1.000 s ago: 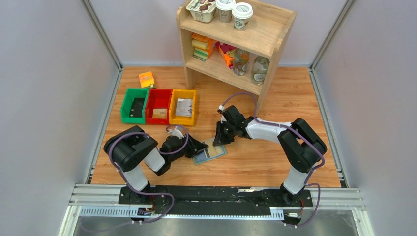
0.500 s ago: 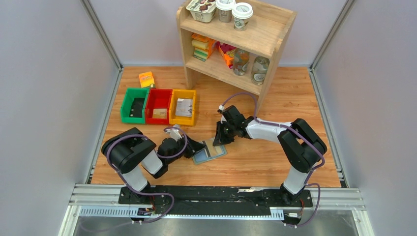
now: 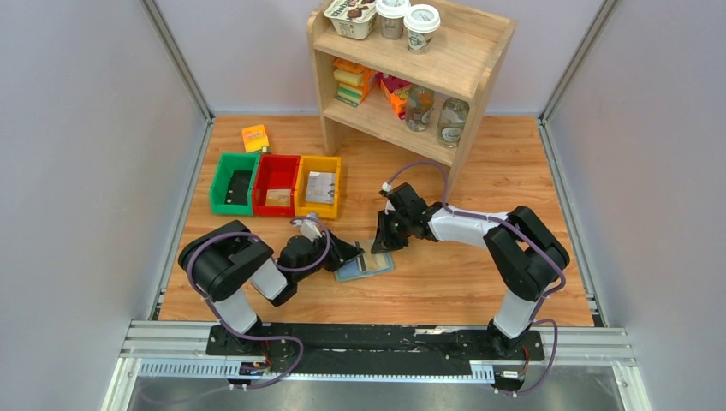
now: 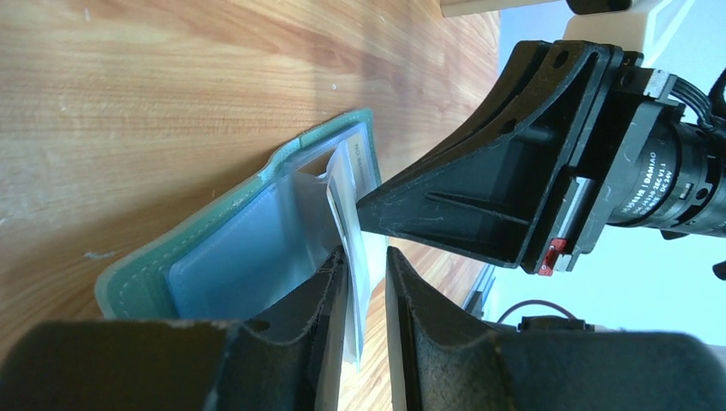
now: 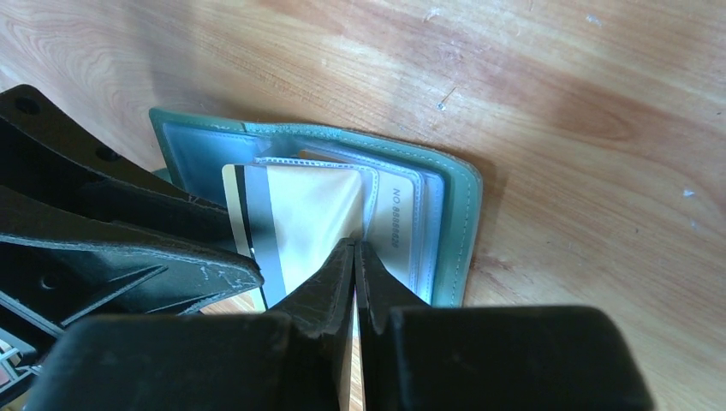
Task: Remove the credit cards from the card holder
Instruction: Remove the credit card from the card holder.
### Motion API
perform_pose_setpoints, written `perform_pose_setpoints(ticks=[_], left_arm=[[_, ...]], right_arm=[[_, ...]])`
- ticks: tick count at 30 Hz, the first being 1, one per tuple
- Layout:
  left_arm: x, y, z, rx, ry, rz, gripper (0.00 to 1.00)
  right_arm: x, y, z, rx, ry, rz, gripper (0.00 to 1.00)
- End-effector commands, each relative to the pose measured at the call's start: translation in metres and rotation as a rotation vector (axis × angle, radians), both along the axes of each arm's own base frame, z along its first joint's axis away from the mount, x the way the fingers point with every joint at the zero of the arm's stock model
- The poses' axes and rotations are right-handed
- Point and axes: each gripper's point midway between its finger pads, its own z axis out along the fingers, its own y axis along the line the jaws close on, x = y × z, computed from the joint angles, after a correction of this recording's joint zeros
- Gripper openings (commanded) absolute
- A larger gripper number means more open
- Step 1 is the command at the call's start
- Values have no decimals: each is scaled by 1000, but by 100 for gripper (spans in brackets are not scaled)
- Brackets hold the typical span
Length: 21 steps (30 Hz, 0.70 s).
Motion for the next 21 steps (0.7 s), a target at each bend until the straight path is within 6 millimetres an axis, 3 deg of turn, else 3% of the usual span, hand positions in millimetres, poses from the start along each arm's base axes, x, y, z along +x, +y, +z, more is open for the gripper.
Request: perform_pose_setpoints(ticks=[1, 10, 21], left_arm=[[4, -30, 36, -90, -107, -88, 30], [5, -36, 32, -103, -83, -94, 30], [-2, -20, 39, -122, -79, -47, 14]], right_arm=[[-20, -38, -45, -199, 63, 1, 7], [-20, -39, -46, -203, 65, 0, 7], [-20, -39, -48, -209, 69, -2, 6]])
